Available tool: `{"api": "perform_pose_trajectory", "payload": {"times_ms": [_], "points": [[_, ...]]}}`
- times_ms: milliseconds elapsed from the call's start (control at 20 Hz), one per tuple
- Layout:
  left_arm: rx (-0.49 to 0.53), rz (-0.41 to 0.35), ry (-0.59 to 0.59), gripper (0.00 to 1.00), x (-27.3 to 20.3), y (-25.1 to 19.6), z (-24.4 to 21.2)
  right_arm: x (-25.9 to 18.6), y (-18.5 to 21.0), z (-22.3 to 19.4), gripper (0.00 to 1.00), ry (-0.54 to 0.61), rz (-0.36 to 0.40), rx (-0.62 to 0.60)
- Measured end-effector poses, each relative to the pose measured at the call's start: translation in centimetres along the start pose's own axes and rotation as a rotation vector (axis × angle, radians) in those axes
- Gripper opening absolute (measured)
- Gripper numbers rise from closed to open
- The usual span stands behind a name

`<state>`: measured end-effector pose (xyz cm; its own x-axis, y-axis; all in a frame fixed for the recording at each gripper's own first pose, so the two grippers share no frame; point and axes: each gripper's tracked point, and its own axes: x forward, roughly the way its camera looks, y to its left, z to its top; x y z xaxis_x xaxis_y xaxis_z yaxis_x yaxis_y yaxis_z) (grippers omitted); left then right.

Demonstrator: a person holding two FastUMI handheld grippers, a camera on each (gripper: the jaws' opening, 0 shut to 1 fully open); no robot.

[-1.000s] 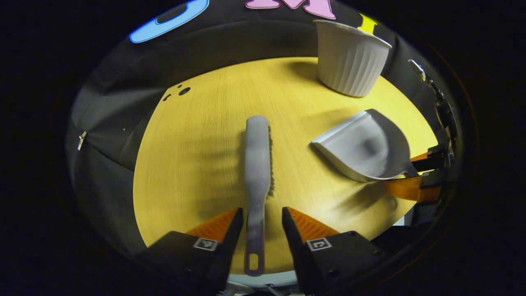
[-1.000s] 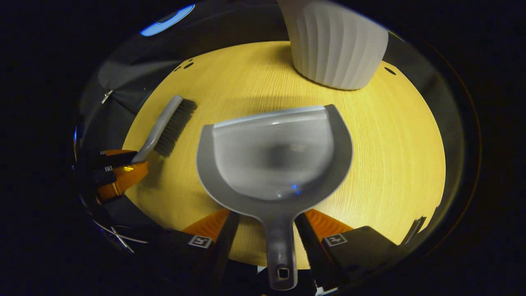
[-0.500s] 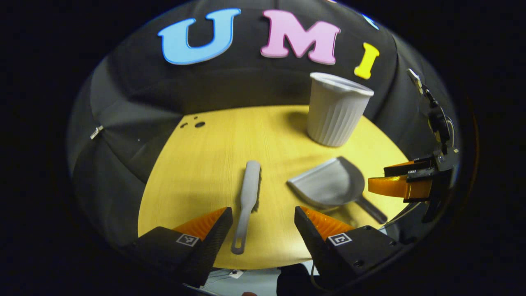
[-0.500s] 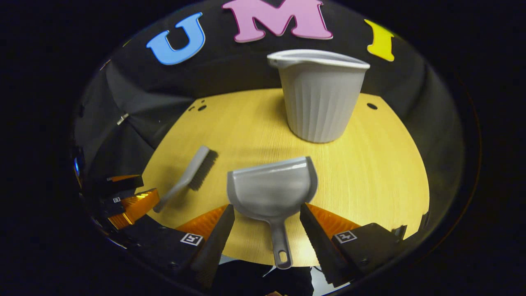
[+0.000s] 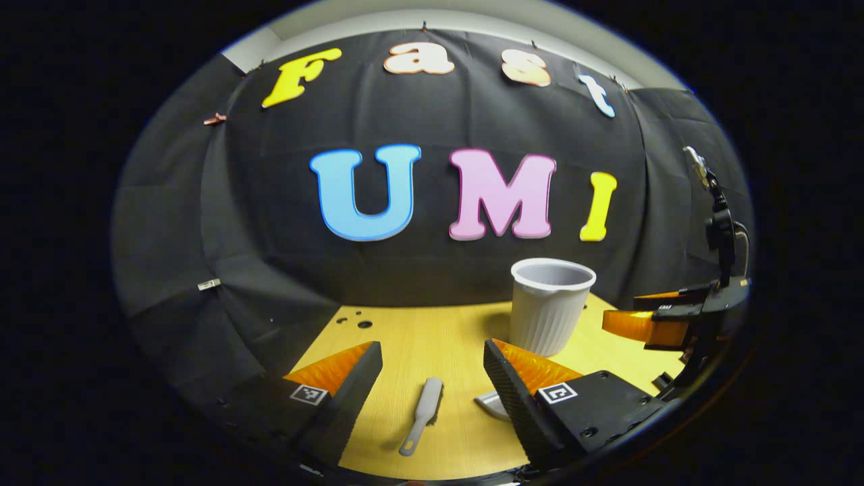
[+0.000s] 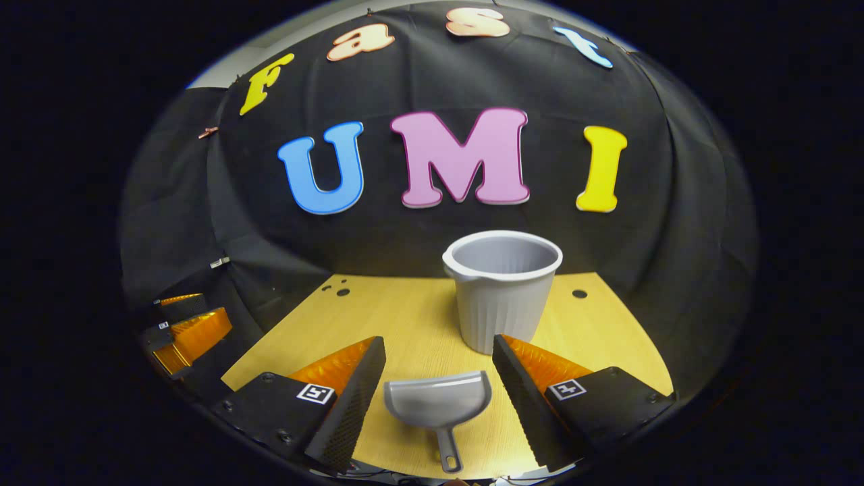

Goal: Pick up the small broom and dustpan from the desktop, sweep the trash into the dustpan with the broom, and then empty the trash into the garbage bin.

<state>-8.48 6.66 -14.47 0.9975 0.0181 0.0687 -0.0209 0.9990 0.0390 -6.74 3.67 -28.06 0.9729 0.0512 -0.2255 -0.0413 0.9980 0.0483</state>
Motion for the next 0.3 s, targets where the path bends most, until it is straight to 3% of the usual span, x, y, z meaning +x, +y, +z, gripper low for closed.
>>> {"api": "perform_pose_trajectory", "payload": {"times_ms": [150,300], "points": [[-0.012,0.011,-0.107,0.98,-2.3,-0.2,3.7,-1.6,0.1,2.9,0.99,-0.115,-0.011,-0.038],[-0.008,0.002,-0.171,0.98,-3.1,-0.9,4.1,-3.1,-0.2,3.9,0.98,-0.168,-0.048,-0.060]]}}
